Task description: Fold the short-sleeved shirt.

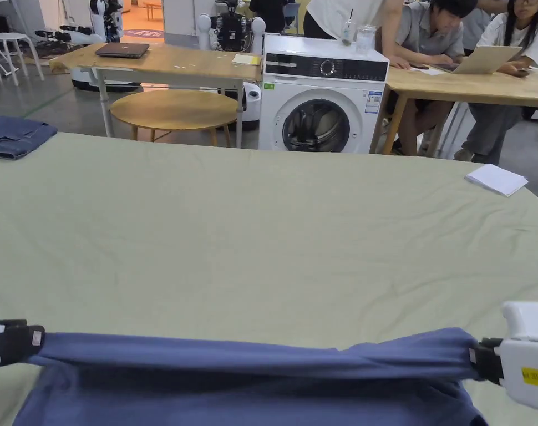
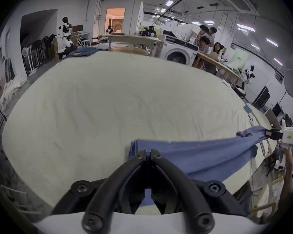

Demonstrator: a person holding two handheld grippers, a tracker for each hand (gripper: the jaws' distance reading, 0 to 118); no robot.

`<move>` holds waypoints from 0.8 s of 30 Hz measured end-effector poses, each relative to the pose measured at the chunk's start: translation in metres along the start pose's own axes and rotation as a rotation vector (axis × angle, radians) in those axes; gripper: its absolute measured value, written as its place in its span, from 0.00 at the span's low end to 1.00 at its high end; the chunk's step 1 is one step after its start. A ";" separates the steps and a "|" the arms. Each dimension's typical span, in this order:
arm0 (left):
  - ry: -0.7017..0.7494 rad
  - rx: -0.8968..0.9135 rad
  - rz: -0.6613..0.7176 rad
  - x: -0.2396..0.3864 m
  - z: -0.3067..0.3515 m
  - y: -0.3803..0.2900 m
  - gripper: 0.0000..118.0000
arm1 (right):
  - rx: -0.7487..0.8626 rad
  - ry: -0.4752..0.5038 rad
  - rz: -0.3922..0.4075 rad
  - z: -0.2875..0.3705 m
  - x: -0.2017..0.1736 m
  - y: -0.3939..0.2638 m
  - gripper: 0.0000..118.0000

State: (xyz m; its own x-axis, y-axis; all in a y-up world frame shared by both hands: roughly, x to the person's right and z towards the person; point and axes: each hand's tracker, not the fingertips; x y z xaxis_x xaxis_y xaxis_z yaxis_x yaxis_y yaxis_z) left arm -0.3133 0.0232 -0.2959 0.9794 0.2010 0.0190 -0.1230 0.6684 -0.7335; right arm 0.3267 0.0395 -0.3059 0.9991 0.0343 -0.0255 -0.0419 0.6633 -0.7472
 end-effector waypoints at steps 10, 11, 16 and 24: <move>0.064 -0.190 -0.029 -0.006 -0.039 -0.068 0.00 | -0.151 -0.028 0.001 -0.046 -0.003 -0.067 0.00; 0.068 -0.193 -0.031 -0.005 -0.042 -0.070 0.00 | -0.161 -0.031 0.001 -0.051 -0.003 -0.070 0.00; 0.083 -0.192 -0.041 -0.004 -0.045 -0.072 0.00 | -0.168 -0.037 0.009 -0.063 -0.008 -0.079 0.00; 0.069 -0.033 0.053 0.000 -0.008 -0.040 0.27 | -0.047 -0.186 0.064 -0.019 -0.022 -0.060 0.48</move>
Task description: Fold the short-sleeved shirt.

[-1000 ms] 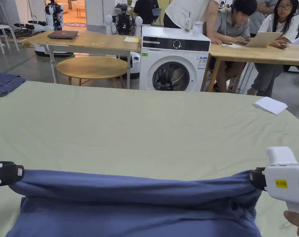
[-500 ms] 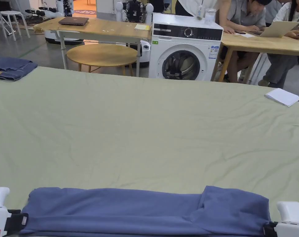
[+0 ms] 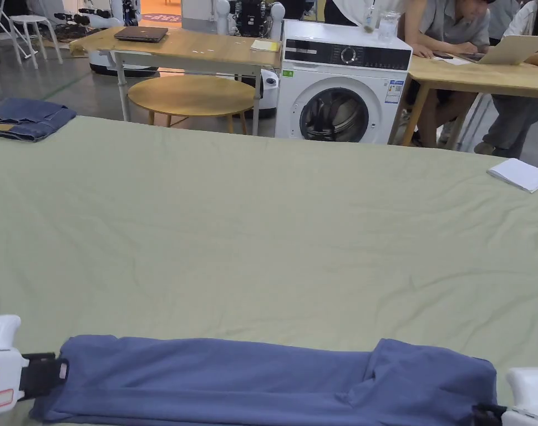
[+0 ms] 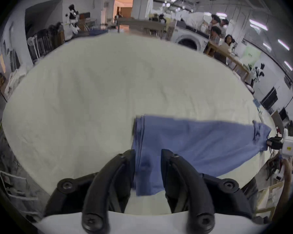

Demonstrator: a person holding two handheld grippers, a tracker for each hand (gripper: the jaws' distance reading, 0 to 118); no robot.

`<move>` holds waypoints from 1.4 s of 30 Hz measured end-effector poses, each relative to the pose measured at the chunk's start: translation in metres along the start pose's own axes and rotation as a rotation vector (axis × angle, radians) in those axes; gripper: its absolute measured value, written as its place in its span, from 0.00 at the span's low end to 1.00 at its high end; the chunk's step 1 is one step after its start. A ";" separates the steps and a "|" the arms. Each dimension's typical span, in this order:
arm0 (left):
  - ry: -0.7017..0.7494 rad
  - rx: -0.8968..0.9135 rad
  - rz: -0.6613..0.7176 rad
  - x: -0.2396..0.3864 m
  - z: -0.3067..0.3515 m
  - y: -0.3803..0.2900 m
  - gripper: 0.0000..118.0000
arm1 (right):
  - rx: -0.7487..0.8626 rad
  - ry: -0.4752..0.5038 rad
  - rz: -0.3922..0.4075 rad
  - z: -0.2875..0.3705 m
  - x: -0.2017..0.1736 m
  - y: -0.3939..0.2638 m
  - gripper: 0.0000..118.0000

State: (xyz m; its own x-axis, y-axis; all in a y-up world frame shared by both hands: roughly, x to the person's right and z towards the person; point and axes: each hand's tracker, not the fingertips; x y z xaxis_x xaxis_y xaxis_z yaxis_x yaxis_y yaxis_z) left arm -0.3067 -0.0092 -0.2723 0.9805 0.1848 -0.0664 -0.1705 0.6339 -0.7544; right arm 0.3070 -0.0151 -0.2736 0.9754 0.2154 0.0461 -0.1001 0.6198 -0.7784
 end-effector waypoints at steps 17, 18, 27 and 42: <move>0.073 0.657 -0.228 0.122 0.033 0.041 0.22 | 0.730 0.130 -0.170 0.068 -0.109 0.079 0.17; 0.087 0.691 -0.255 0.124 0.028 0.044 0.14 | 0.752 0.128 -0.189 0.070 -0.114 0.082 0.11; 0.090 0.692 -0.236 0.128 0.032 0.052 0.00 | 0.820 0.140 -0.233 0.078 -0.139 0.102 0.00; -0.330 -0.076 0.204 -0.062 -0.023 0.045 0.09 | 0.730 0.191 -0.080 0.053 -0.159 0.103 0.00</move>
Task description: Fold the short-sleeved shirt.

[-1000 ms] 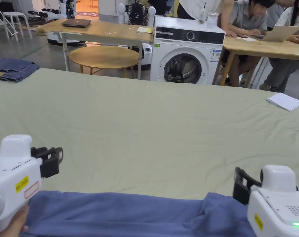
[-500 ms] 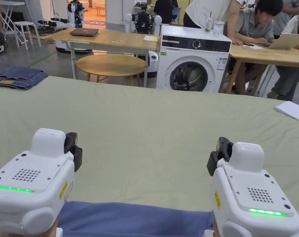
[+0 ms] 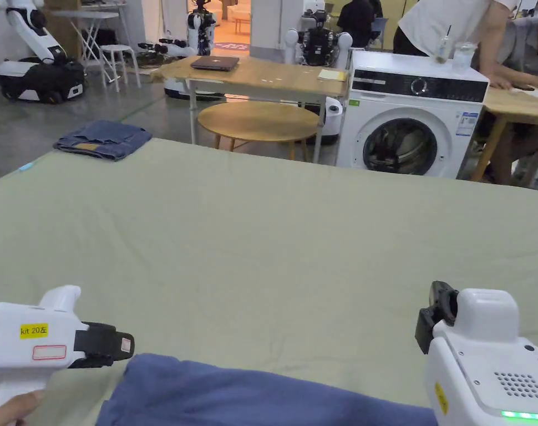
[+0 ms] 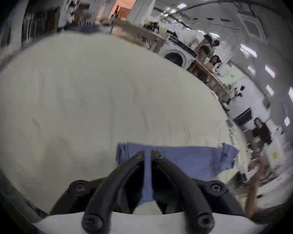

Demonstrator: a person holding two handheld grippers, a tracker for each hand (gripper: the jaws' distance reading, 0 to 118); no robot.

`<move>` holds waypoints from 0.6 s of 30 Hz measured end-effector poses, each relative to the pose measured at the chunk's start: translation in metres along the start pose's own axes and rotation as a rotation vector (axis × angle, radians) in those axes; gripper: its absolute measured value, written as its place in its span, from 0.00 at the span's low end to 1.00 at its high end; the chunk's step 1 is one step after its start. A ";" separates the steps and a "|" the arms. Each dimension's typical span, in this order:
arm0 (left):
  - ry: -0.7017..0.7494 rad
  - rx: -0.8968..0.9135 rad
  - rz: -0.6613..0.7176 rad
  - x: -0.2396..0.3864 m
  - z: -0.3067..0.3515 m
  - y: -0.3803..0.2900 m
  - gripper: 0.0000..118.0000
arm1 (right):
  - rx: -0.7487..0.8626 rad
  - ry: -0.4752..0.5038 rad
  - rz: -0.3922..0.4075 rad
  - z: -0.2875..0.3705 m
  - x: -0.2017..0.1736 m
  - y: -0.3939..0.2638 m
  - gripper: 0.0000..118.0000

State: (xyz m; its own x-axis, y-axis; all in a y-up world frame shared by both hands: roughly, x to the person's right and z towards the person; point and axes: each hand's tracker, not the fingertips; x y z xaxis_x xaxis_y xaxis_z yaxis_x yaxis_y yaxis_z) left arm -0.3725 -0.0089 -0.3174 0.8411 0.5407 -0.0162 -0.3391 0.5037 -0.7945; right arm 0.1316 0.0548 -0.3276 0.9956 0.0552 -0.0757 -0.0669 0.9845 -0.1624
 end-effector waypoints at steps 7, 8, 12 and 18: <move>-0.150 -0.165 0.174 -0.067 -0.019 -0.012 0.50 | -0.054 0.017 -0.010 -0.006 0.000 -0.011 0.00; -0.171 -0.209 0.197 -0.068 -0.023 -0.016 0.50 | -0.059 0.016 -0.009 -0.006 0.000 -0.012 0.00; -0.355 -0.230 0.282 -0.079 -0.038 -0.032 0.50 | -0.074 0.017 0.000 -0.005 0.001 -0.014 0.00; -0.550 -0.224 0.373 -0.068 -0.074 -0.050 0.49 | -0.107 0.026 -0.004 -0.009 0.001 -0.021 0.00</move>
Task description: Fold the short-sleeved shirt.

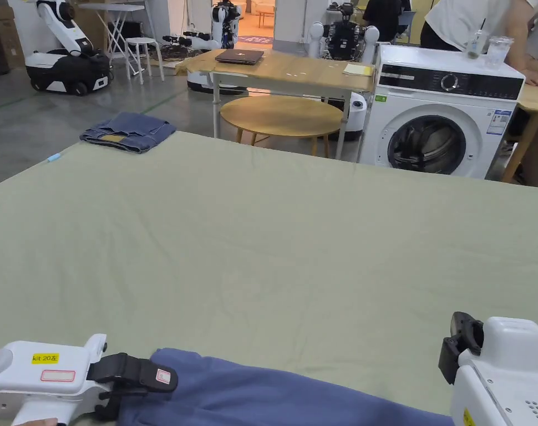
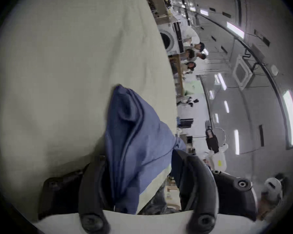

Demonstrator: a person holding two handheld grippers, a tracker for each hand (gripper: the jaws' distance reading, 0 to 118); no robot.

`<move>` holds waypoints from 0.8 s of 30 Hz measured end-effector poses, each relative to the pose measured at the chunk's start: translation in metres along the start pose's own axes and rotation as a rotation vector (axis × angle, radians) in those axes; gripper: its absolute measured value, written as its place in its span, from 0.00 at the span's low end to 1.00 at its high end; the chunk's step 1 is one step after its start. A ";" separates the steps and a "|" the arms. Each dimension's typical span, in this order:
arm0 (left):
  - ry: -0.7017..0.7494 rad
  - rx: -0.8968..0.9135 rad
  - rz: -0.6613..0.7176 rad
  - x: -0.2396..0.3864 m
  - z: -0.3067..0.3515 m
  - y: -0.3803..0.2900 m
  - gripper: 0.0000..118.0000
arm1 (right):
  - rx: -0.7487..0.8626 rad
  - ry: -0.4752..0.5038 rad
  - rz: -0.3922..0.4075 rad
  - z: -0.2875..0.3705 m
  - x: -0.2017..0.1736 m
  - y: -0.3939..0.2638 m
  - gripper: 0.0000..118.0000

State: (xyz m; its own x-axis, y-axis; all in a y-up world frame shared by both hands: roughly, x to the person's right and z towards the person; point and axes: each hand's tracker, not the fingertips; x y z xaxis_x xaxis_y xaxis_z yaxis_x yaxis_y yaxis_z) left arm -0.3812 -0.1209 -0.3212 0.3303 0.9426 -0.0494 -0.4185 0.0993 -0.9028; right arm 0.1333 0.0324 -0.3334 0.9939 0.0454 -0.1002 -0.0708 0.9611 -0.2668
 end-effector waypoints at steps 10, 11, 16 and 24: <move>0.176 0.015 -0.074 0.019 -0.018 0.004 0.05 | -0.033 0.024 -0.007 -0.002 -0.004 -0.005 0.00; 0.209 0.021 -0.077 0.022 -0.016 0.003 0.04 | -0.037 0.023 -0.006 -0.002 -0.004 -0.006 0.00; 0.304 0.034 -0.156 0.050 -0.012 -0.001 0.04 | -0.052 0.025 -0.003 -0.003 0.001 -0.009 0.00; 0.384 0.127 -0.281 0.099 0.023 0.003 0.03 | -0.036 0.014 -0.019 0.000 0.011 -0.005 0.00</move>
State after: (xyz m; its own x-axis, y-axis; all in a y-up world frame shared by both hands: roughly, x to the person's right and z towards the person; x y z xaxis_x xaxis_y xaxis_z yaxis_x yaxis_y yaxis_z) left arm -0.3693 -0.0200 -0.3191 0.7234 0.6903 0.0125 -0.3608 0.3934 -0.8456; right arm 0.1440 0.0281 -0.3335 0.9938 0.0231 -0.1085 -0.0552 0.9514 -0.3030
